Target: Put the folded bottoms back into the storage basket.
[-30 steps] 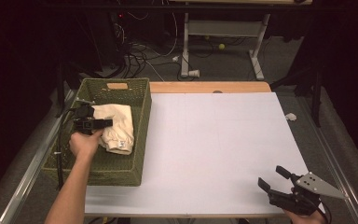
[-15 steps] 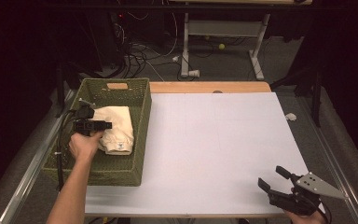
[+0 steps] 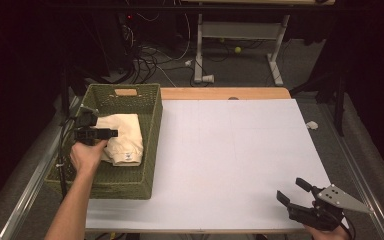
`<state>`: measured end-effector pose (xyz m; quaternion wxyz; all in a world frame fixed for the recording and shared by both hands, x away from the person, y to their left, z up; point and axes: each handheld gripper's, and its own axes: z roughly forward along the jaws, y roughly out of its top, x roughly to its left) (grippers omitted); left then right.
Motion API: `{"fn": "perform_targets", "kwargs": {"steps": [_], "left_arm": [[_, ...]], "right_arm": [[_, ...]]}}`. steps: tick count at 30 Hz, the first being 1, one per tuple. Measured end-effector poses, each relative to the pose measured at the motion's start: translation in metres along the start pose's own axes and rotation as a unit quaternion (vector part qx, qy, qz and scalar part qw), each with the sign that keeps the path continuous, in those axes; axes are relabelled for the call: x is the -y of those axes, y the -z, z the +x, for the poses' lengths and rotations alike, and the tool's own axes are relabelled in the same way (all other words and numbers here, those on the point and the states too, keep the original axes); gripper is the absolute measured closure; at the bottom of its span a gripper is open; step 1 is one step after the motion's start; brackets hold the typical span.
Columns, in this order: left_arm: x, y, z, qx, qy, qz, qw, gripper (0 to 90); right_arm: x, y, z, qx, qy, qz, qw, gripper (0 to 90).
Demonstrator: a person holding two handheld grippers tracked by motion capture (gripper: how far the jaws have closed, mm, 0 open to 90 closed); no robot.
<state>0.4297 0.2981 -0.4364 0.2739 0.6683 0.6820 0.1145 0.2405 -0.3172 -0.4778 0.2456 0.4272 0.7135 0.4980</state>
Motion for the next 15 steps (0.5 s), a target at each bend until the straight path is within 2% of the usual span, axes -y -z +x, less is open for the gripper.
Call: {"fn": "perform_targets", "kwargs": {"steps": [3, 11, 15], "left_arm": [[0.001, 0.005, 0.000, 0.004, -0.004, -0.006, 1.0000, 25.9], [0.005, 0.017, 0.003, -0.002, -0.017, -0.015, 0.9998, 24.2], [0.008, 0.026, 0.003, 0.000, -0.019, -0.030, 0.9994, 21.6]], "right_arm": [[0.000, 0.000, 0.000, 0.000, 0.000, 0.000, 1.0000, 19.6], [0.000, 0.000, 0.000, 0.000, 0.002, 0.000, 1.0000, 19.5], [0.000, 0.000, 0.000, 0.000, 0.002, 0.000, 1.0000, 19.6]]}}
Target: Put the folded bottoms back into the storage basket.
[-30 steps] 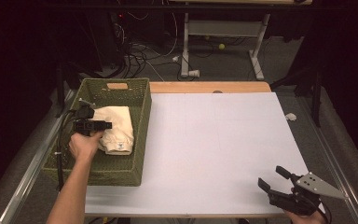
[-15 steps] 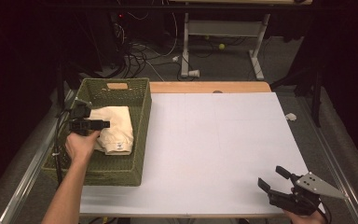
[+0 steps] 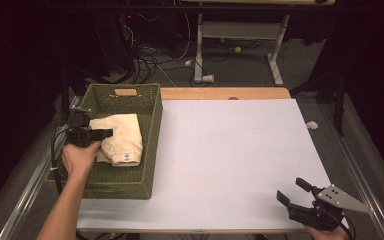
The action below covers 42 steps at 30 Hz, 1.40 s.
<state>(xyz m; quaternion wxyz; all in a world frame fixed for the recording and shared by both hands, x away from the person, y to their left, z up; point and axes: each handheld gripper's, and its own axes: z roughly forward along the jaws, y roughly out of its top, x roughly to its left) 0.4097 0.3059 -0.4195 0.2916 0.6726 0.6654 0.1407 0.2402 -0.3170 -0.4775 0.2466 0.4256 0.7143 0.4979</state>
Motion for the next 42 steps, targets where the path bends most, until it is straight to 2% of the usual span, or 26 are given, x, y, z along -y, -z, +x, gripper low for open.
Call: {"fn": "perform_targets", "kwargs": {"steps": [10, 20, 31, 42], "left_arm": [[0.006, 0.018, -0.004, 0.014, -0.017, -0.028, 0.9993, 21.6], [0.013, 0.036, -0.004, 0.037, -0.027, -0.056, 0.9973, 21.7], [0.025, 0.055, -0.005, 0.056, -0.053, -0.087, 0.9932, 21.9], [0.036, 0.066, -0.006, 0.065, -0.072, -0.101, 0.9901, 21.9]], "right_arm": [[0.000, 0.000, 0.001, 0.000, 0.001, 0.000, 1.0000, 19.5], [0.000, -0.001, 0.001, 0.003, -0.002, 0.001, 1.0000, 19.5], [0.000, -0.001, 0.001, 0.003, -0.005, 0.000, 1.0000, 19.6], [0.000, -0.001, 0.000, 0.003, -0.008, 0.000, 1.0000, 19.6]]}}
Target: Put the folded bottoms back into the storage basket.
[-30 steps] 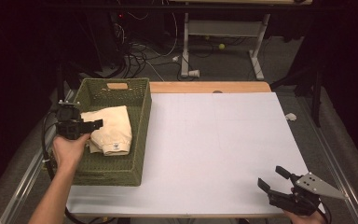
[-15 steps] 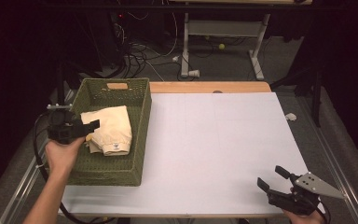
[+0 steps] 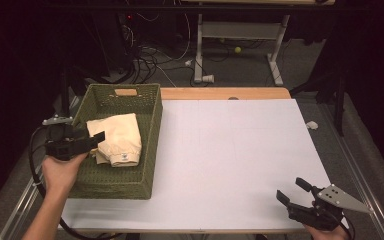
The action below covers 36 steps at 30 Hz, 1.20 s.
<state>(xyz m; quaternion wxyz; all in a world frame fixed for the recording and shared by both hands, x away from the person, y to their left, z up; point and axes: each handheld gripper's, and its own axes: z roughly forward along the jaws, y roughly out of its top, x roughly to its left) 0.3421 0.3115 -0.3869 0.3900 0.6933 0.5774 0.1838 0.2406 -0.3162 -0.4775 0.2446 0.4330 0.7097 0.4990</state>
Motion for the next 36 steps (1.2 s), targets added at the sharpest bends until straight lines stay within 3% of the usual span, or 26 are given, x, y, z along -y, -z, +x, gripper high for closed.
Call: {"fn": "perform_targets", "kwargs": {"steps": [14, 25, 36], "left_arm": [[0.013, 0.014, -0.005, 0.017, -0.018, -0.020, 0.9995, 22.7], [0.026, 0.025, -0.004, 0.025, -0.020, -0.034, 0.9989, 22.7], [0.037, 0.026, -0.005, 0.019, -0.027, -0.035, 0.9989, 22.7]], "right_arm": [[0.000, 0.000, 0.000, 0.002, -0.001, 0.001, 1.0000, 19.6], [0.000, 0.000, 0.000, 0.004, -0.001, 0.000, 1.0000, 19.6], [0.000, 0.001, 0.000, 0.006, -0.002, 0.000, 1.0000, 19.5]]}}
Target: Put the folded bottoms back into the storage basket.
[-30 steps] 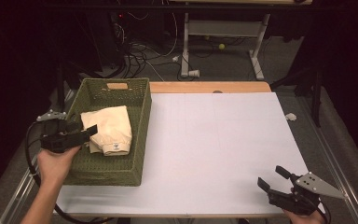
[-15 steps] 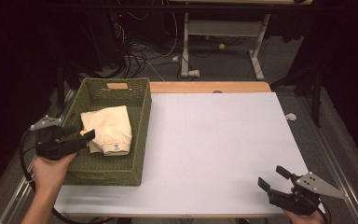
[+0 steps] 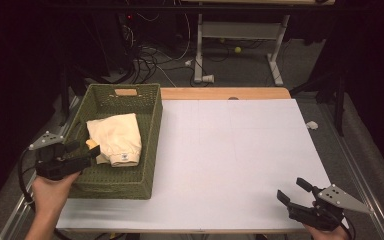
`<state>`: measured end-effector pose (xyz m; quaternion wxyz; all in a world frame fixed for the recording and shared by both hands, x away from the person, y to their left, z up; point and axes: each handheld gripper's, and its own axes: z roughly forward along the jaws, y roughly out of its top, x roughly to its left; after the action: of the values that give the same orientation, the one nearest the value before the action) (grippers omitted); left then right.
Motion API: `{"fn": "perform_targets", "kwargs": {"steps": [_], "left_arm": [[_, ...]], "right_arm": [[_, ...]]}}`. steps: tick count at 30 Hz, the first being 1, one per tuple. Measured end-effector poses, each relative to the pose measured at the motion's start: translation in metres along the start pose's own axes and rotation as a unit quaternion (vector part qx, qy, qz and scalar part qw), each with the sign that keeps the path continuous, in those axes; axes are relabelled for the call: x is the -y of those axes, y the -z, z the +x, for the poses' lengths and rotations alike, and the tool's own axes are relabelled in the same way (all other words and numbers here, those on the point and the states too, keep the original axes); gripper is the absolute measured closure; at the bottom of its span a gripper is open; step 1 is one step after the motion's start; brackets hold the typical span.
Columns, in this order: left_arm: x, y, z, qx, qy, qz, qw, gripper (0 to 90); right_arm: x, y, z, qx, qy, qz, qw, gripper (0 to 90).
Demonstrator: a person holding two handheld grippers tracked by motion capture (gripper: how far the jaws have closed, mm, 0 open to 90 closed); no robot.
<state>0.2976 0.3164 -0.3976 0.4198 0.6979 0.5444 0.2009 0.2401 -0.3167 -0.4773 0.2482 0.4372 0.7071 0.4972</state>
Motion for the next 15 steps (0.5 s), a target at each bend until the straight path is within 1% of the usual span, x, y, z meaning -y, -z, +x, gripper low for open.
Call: {"fn": "perform_targets", "kwargs": {"steps": [4, 8, 12, 15], "left_arm": [[0.003, 0.003, -0.001, 0.003, 0.003, -0.006, 1.0000, 22.7], [0.005, 0.004, -0.003, 0.005, 0.000, -0.008, 1.0000, 22.7], [0.007, 0.006, -0.009, 0.004, -0.009, -0.011, 0.9999, 22.7], [0.008, 0.008, -0.010, 0.004, -0.013, -0.016, 0.9998, 22.7]], "right_arm": [[0.000, 0.000, 0.000, -0.001, 0.000, 0.000, 1.0000, 19.6], [0.000, 0.000, 0.000, -0.001, 0.000, -0.001, 1.0000, 19.6], [0.000, 0.000, 0.000, -0.001, 0.000, 0.000, 1.0000, 19.6], [0.000, 0.000, 0.000, -0.001, 0.000, 0.000, 1.0000, 19.5]]}}
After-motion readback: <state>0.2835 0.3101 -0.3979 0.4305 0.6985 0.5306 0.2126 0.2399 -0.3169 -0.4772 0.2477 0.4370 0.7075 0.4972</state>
